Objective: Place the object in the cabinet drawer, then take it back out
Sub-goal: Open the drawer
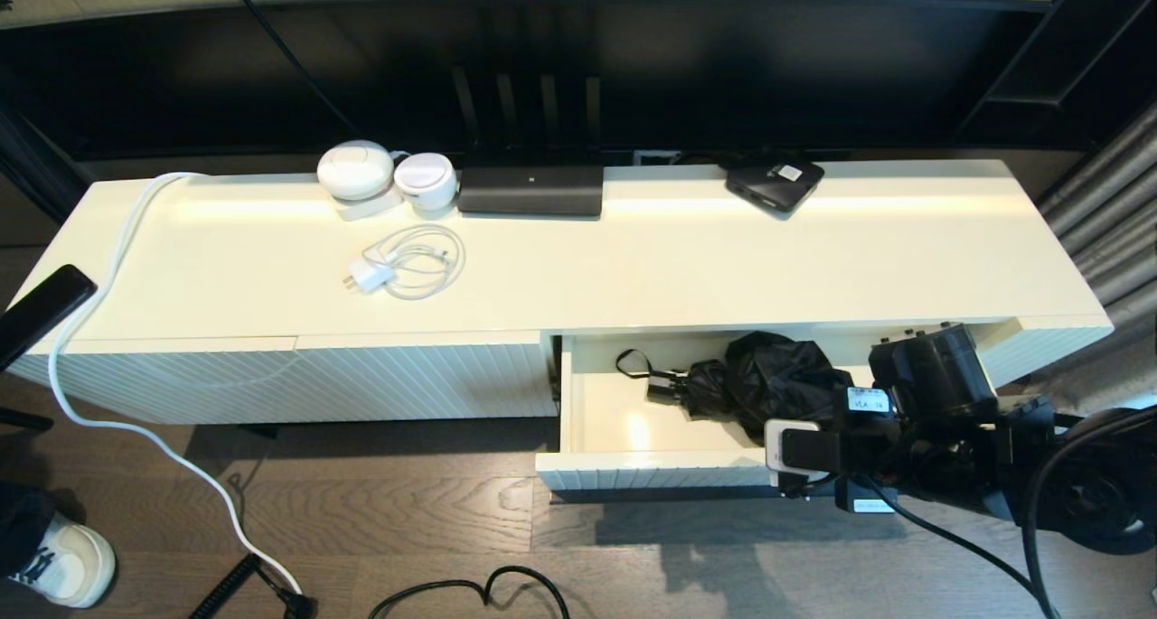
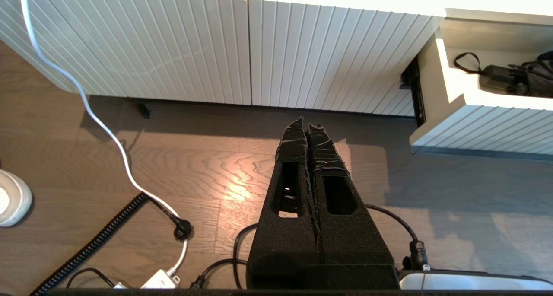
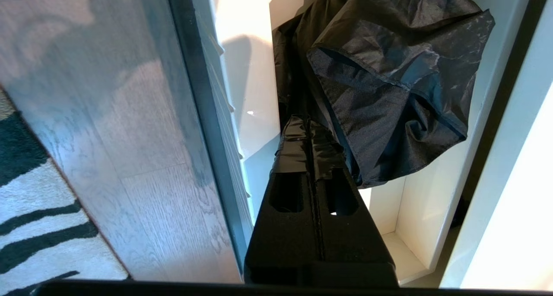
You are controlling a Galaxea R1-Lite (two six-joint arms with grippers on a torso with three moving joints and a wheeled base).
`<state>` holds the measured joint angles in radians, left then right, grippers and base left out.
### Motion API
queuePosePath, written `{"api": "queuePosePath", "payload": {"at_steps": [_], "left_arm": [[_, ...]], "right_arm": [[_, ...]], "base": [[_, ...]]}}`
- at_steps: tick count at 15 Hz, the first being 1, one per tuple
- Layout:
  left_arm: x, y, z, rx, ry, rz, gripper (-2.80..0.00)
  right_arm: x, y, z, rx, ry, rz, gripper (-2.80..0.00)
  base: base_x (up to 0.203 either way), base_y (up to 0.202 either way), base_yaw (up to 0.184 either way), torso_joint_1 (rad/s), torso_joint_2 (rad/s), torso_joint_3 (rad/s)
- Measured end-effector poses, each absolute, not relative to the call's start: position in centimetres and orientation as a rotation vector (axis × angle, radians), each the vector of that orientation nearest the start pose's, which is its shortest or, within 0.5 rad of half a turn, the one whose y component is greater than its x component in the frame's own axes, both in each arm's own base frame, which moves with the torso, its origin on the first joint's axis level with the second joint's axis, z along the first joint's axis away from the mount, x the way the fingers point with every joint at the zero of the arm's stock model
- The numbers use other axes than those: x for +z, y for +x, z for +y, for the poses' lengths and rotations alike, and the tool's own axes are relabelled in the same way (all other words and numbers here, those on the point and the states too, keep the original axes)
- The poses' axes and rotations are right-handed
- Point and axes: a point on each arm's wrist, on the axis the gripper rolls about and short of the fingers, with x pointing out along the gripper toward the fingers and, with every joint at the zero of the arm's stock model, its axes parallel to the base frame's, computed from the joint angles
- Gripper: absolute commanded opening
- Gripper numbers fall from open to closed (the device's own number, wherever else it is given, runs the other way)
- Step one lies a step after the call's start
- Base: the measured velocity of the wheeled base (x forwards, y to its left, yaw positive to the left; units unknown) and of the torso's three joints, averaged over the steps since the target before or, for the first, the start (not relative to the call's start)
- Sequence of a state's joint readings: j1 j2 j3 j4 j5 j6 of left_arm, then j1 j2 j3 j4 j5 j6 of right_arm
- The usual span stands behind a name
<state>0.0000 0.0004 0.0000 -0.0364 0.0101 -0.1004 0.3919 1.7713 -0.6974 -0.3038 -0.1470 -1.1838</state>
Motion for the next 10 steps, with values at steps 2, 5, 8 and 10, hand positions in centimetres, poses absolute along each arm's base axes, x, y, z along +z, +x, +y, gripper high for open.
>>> {"api": "queuePosePath", "payload": {"at_steps": [2, 5, 8, 10], "left_arm": [[7.9, -2.3, 0.0, 0.009, -0.100, -0.036, -2.80], [7.9, -2.3, 0.0, 0.008, -0.100, -0.036, -2.80], [7.9, -2.3, 0.0, 0.008, -0.100, -0.036, -2.80], [7.9, -2.3, 0.0, 0.009, -0.100, -0.036, -2.80]], "right_arm": [[10.3, 25.7, 10.4, 0.672, -1.327, 0.536, -2.80], [10.2, 25.0, 10.2, 0.682, -1.328, 0.544, -2.80], [10.3, 24.6, 10.1, 0.684, -1.329, 0.547, -2.80], [10.6, 24.5, 10.0, 0.673, -1.324, 0.537, -2.80]], "base": [[0.000, 0.000, 0.000, 0.000, 0.00, 0.000], [0.000, 0.000, 0.000, 0.000, 0.00, 0.000], [0.000, 0.000, 0.000, 0.000, 0.00, 0.000], [0.000, 0.000, 0.000, 0.000, 0.00, 0.000]]}}
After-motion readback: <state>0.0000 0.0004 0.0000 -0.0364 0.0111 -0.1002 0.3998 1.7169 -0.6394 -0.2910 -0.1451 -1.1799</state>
